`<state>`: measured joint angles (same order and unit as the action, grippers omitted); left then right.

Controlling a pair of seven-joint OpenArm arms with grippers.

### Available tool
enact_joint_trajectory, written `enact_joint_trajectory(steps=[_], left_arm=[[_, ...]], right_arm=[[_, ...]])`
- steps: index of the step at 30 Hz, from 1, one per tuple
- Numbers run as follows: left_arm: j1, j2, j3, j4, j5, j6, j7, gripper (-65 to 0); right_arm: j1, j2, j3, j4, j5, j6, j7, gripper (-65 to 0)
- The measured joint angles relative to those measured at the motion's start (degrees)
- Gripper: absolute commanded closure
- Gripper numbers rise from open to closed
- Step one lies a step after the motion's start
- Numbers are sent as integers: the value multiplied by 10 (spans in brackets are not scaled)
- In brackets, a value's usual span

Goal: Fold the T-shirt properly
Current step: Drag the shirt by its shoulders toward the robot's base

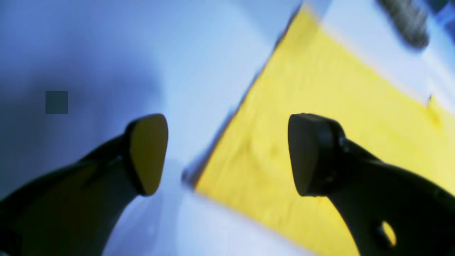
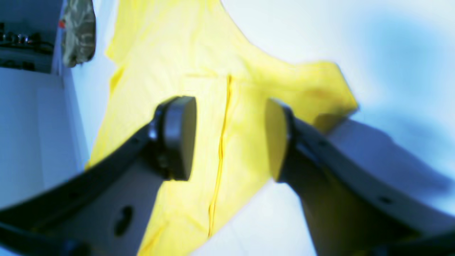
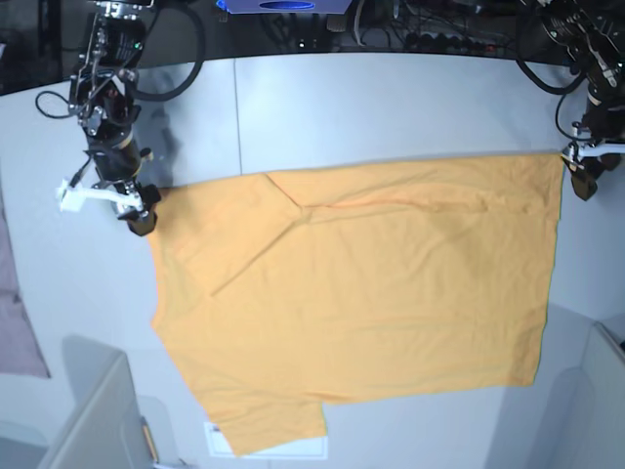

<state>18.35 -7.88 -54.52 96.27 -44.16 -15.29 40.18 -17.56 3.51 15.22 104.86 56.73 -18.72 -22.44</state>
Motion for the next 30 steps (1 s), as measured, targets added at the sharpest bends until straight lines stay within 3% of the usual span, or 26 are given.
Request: enact_joint_trajectory(steps=[3,5,7,17,27,30], left_arm=[[25,7,-6,0,-2,-48,-5,-512],[37,16,-7,-2,-3,-61,-5,-512],[38,26,-6,-23,-7,-69,-7,-512],[-18,25,-1,-147,0,-80,-11,-512],[-59,20,-1,-184,-5,-80,-20,-508],[-61,8,29,-199,-9,-87,-31,-507]], right_arm=[[-42,-16,3,26,-1,-14,2,-323],[-60,-31,3,22,-2,-47,1,-327],[-60,-36,3,-1,-2,-46,1,-329],[10,-35,3,-112,0,-29,15,-329],[56,-33,3,-181,7,-5,69,-330],[61,-32,3,-188,7,-4,69,-329]])
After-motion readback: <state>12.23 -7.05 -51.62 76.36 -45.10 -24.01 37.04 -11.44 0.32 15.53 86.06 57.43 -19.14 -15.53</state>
